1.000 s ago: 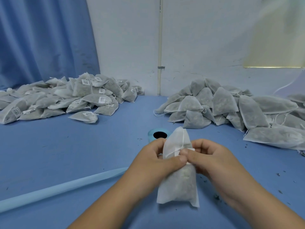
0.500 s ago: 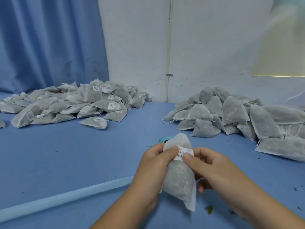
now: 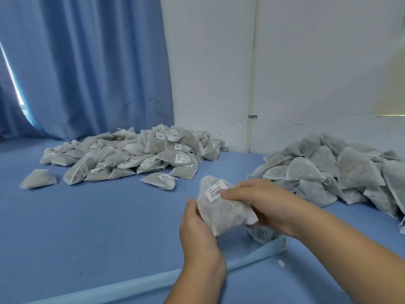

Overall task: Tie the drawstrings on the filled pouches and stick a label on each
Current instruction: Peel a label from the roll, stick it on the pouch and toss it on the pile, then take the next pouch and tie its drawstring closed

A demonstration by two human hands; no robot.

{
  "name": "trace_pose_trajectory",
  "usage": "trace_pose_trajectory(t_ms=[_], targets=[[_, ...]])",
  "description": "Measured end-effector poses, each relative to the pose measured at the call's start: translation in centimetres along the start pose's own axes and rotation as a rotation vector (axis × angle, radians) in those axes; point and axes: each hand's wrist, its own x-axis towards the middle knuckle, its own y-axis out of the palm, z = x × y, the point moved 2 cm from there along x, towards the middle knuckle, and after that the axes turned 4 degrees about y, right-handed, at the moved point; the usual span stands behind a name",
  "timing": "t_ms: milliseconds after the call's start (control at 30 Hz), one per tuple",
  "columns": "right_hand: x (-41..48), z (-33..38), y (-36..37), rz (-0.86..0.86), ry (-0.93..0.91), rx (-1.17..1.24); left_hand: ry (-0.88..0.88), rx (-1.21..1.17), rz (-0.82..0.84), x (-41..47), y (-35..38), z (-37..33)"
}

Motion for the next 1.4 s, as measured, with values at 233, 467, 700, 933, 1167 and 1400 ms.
trace_pose_trajectory(t_ms=[233, 467, 700, 933, 1167, 1400], targets=[[5.2, 7.1, 3.4, -0.080, -0.222, 0.481, 0.022, 0.031, -0.113, 1.3, -0.7, 0.2], [1.1, -0.3, -0.8, -0.256, -0.173, 0.273, 0.331, 0.349, 0.141, 0.0, 0.4, 0.3], [-5.0, -6.6, -8.4, -0.503, -0.146, 0.152, 0.828, 0.756, 0.593, -4.0, 2.7, 1.7], [-6.3, -11.5, -13.2, -0.720, -0.015, 0.261, 0.784, 1.016, 0.936, -7.0, 8.2, 9.3], [-4.1, -11.7, -15.9, -0.799, -0.019, 0.133, 0.575, 1.087, 0.848, -5.2, 8.2, 12.8], [1.5, -6.2, -18.3, -0.852, -0.137, -0.275, 0.427, 1.086, 0.856, -4.5, 8.1, 13.3]])
